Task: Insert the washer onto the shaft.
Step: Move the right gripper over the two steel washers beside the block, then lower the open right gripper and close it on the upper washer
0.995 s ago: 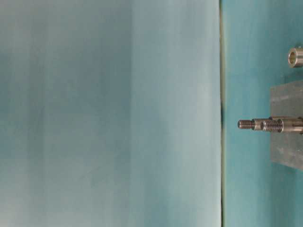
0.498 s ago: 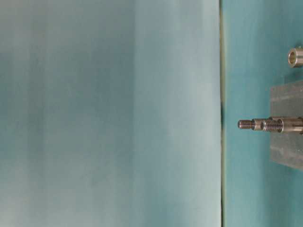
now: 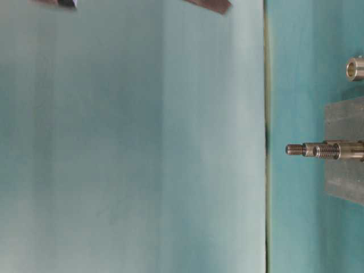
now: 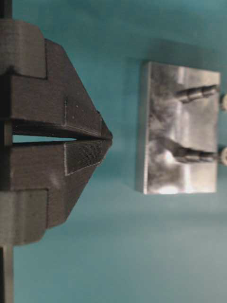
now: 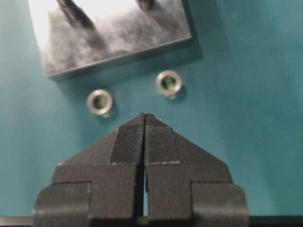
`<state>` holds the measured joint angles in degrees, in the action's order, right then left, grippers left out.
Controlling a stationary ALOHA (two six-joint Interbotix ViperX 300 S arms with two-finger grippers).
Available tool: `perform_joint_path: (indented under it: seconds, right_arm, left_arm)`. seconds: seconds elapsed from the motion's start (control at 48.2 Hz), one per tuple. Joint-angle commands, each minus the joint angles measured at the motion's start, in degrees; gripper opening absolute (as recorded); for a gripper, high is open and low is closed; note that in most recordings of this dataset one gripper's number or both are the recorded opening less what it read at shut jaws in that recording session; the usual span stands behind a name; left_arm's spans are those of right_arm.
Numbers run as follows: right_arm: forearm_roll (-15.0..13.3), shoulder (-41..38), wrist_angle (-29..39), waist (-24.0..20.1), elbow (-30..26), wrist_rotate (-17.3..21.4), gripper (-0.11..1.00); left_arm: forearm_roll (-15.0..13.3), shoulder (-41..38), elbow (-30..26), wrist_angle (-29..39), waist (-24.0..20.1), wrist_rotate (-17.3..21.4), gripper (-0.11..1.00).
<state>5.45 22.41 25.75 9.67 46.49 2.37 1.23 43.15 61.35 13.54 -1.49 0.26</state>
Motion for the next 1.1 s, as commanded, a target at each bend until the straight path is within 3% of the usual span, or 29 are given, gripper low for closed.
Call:
perform_joint_path:
  seconds: [0.0,0.228,0.311,0.415,0.56,0.643,0.788,1.078]
  right_arm:
    - [-0.18,-2.64,1.14,0.79,-3.25,-0.79,-0.02]
    - [-0.18,-10.55,4.83,1.41,-8.00,-1.85,-0.01]
    - [-0.18,-13.10,4.83,1.49,-9.84,-2.55,0.05]
    - [-0.18,-16.26,5.71,1.93,-11.51,-2.72,0.25]
    - [-0.18,-20.30,7.56,2.20,-13.01,-3.25,0.70]
    - [-0.18,-22.24,7.73,2.11,-13.97,-4.92,0.88]
    - [-0.18,-24.96,8.53,2.11,-16.35,-8.26,0.81]
    - [-0.18,-30.59,12.30,2.20,-21.01,-13.36,0.80]
  left_arm:
    - [0.26,-0.18,-1.67,-0.26,-0.09,0.18,0.00]
    - [0.26,-0.35,-1.67,-0.35,-0.09,0.18,0.00]
    - [0.26,-0.35,-1.67,-0.26,-0.09,0.18,0.00]
    - [0.26,-0.44,-1.93,-0.44,-0.09,0.18,0.00]
    - [0.26,-0.62,-1.85,-0.53,-0.09,0.18,0.00]
    - [0.26,-0.62,-1.85,-0.62,-0.09,0.18,0.00]
    - [0.26,-0.62,-1.32,-0.88,-0.09,0.18,0.00]
    - [0.26,-0.62,-0.79,-2.55,-0.18,0.18,0.00]
